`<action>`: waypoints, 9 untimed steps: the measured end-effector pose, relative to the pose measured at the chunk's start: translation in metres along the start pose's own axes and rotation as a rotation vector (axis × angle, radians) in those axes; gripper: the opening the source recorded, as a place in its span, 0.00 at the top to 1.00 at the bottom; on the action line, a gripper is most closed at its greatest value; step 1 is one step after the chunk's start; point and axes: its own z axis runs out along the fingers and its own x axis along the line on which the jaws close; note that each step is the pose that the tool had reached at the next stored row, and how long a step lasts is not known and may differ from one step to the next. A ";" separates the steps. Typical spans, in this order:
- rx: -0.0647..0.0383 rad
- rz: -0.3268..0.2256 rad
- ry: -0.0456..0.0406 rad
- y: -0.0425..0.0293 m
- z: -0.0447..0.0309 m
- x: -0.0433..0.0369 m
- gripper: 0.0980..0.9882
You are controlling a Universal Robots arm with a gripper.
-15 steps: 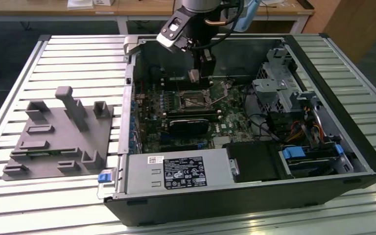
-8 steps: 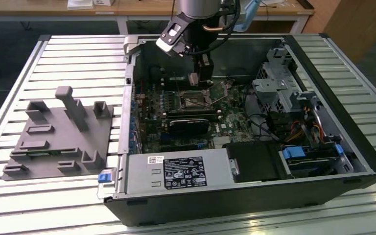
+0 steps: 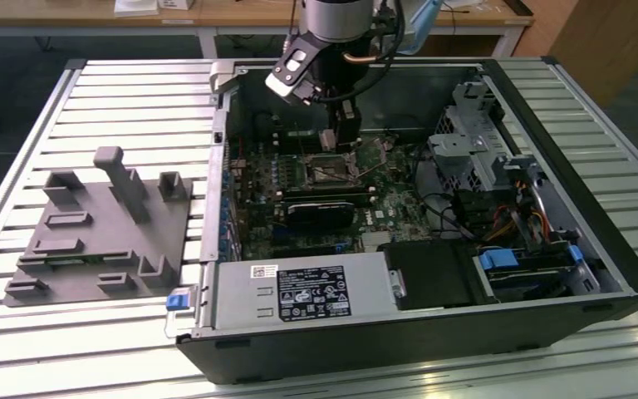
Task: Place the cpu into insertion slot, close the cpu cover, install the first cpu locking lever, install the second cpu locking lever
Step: 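Place the cpu into insertion slot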
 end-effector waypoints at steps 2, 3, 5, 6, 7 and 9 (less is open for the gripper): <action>0.000 0.000 0.0000 -0.0001 0.0013 0.0000 0.50; 0.000 0.000 -0.0001 -0.0002 0.0019 0.0000 0.50; 0.000 0.001 0.0000 -0.0003 0.0032 0.0002 0.50; 0.000 0.001 0.0000 -0.0003 0.0037 0.0002 0.50; 0.000 0.001 0.0000 -0.0004 0.0042 0.0002 0.50; 0.000 0.001 0.0000 -0.0005 0.0052 0.0002 0.50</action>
